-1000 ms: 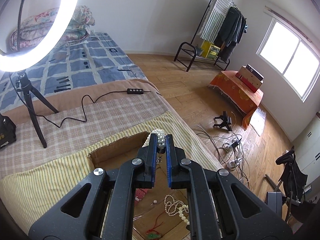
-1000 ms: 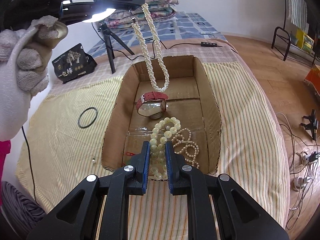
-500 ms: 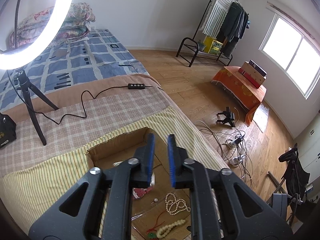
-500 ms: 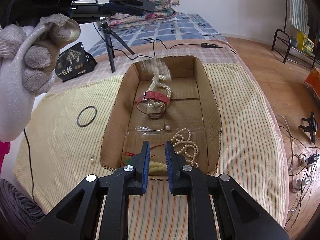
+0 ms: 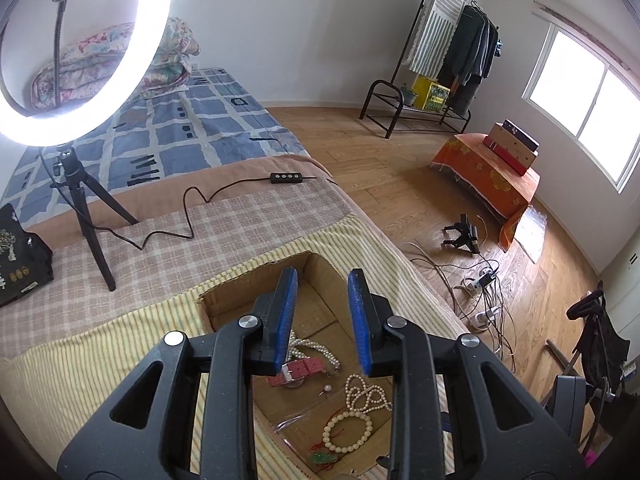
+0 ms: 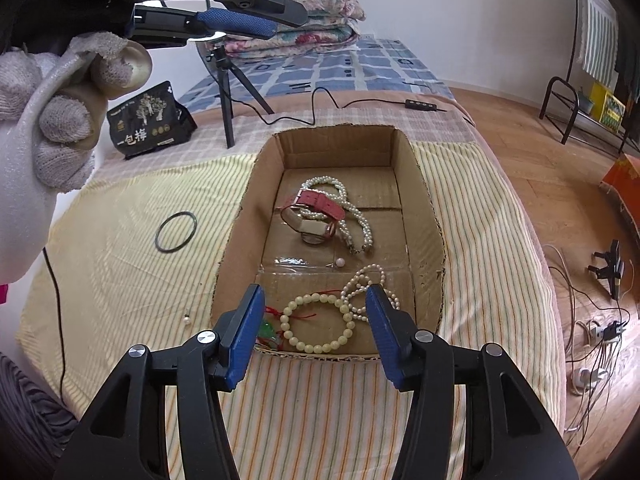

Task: Organize jewelry
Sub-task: 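Open the left tool over the box while the right tool releases the bracelet, then move the left tool to the black rubber ring while the right tool approaches the loose pearl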

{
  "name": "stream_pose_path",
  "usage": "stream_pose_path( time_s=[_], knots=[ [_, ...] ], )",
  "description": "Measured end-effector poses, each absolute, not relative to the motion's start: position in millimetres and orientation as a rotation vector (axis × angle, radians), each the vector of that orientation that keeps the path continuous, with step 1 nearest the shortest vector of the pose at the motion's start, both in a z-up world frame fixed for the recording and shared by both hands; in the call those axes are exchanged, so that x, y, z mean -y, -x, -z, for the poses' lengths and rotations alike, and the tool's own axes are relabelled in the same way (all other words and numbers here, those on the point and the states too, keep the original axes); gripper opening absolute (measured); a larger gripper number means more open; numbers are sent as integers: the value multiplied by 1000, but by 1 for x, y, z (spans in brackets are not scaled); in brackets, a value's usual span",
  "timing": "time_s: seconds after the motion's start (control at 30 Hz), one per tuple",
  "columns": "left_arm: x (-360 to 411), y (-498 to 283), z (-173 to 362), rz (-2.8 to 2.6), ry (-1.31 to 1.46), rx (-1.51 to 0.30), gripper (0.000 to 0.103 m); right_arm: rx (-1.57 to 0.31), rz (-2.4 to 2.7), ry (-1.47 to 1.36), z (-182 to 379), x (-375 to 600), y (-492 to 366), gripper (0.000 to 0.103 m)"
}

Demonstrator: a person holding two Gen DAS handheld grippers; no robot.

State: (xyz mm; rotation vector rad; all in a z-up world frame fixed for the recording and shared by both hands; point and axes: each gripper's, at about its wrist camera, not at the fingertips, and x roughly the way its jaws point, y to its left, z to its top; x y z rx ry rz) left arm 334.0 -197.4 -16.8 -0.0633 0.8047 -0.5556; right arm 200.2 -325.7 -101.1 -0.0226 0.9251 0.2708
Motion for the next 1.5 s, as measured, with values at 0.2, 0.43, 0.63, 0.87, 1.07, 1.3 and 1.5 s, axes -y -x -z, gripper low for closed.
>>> stream_pose_path(
  time_s=[0.2, 0.43, 0.63, 0.87, 1.07, 1.3, 1.5],
  knots=[
    [175, -323, 12, 532, 53, -790, 25, -901, -293, 35, 93, 316, -195, 53],
    [139, -308, 6, 490, 40, -772, 26, -873, -322, 37, 83, 303, -189, 53],
    [103, -294, 8, 452, 42, -763, 26, -844, -372, 34, 77, 287, -179, 53],
    [64, -283, 30, 411, 57, -796, 26, -830, -452, 51, 77, 258, -162, 53],
    [33, -280, 55, 371, 89, -835, 26, -850, -508, 76, 89, 233, -150, 53],
    [6, -284, 97, 343, 132, -929, 26, -895, -518, 103, 114, 210, -139, 53],
    [-3, -293, 136, 305, 137, -1029, 26, -941, -500, 92, 139, 204, -143, 44]
  ],
)
